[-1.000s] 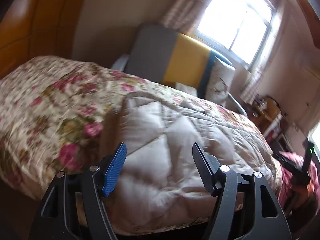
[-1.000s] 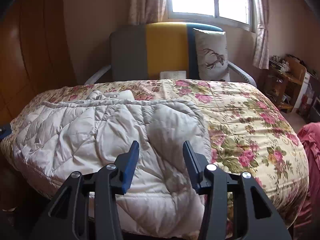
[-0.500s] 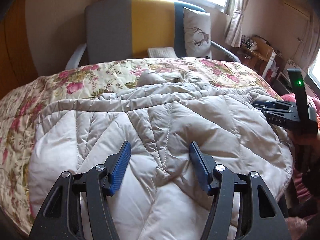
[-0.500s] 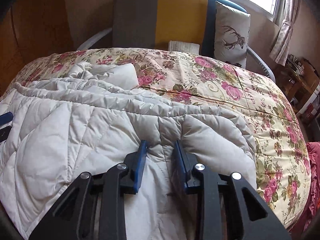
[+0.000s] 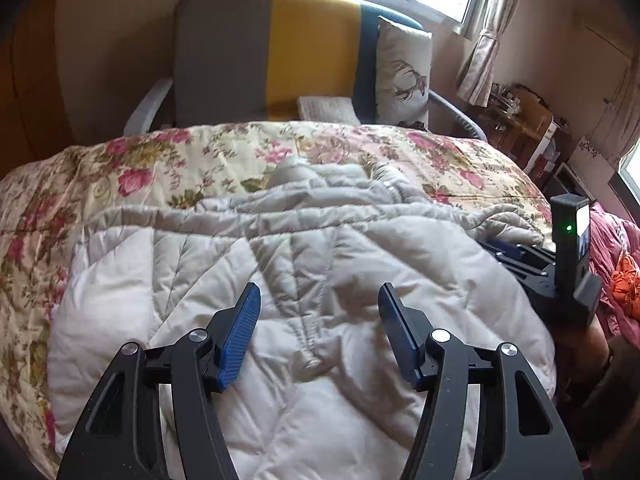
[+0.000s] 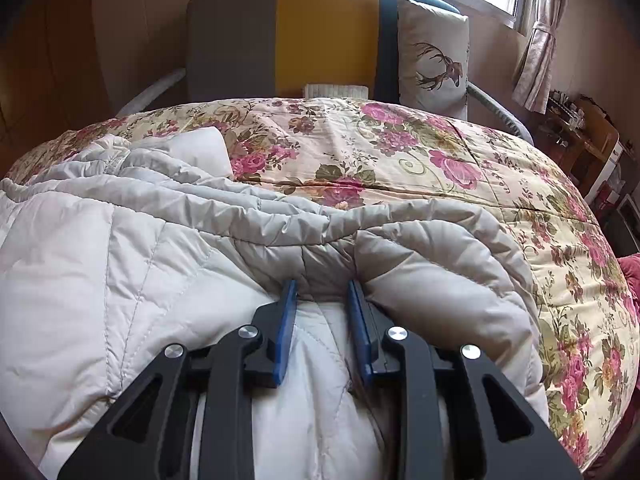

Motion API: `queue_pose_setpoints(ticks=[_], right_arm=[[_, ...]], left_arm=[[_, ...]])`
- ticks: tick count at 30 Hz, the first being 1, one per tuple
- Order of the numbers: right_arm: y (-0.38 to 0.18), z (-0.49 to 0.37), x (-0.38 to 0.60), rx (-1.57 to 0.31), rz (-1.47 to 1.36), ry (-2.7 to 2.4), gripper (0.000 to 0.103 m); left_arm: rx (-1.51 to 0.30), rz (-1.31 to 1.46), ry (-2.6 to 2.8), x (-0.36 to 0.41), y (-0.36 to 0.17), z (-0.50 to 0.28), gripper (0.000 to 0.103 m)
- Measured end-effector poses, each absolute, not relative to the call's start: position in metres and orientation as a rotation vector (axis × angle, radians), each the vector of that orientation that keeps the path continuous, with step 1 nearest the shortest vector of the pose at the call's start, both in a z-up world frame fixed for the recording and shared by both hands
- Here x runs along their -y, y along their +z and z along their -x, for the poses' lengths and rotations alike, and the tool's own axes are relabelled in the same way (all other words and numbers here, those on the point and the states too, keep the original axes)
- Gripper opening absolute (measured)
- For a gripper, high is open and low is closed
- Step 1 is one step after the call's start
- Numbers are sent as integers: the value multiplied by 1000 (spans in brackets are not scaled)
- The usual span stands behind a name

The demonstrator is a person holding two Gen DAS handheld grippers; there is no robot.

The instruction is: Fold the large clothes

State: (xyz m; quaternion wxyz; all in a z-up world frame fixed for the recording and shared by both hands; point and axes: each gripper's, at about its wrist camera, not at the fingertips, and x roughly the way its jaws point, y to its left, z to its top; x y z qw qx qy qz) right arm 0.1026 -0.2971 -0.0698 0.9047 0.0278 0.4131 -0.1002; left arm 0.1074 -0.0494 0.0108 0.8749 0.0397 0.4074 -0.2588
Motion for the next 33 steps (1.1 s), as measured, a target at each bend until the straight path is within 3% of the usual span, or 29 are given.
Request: queue_pose_setpoints(ticks=[3, 13, 19, 24, 29, 33], right_arm=[[-70, -102, 298, -847, -57, -206, 26], [-75, -102, 308, -831, -153, -168, 26], [-76, -100, 305, -817, -137, -169, 26], [-70, -96, 304, -816, -135, -156, 27], [-39, -61, 284, -729, -93, -157, 42], [-21, -32, 261, -684, -103, -127, 45]], left_arm=[[-826, -127, -529, 68, 14, -115, 60], [-854, -118, -483, 66, -52, -174, 67], [-870, -99, -496, 62, -48, -169, 67], [-816, -57, -432, 28, -19, -133, 81], [-725, 1, -301, -30, -3, -94, 86], [-676, 86, -207, -74, -4, -70, 86]])
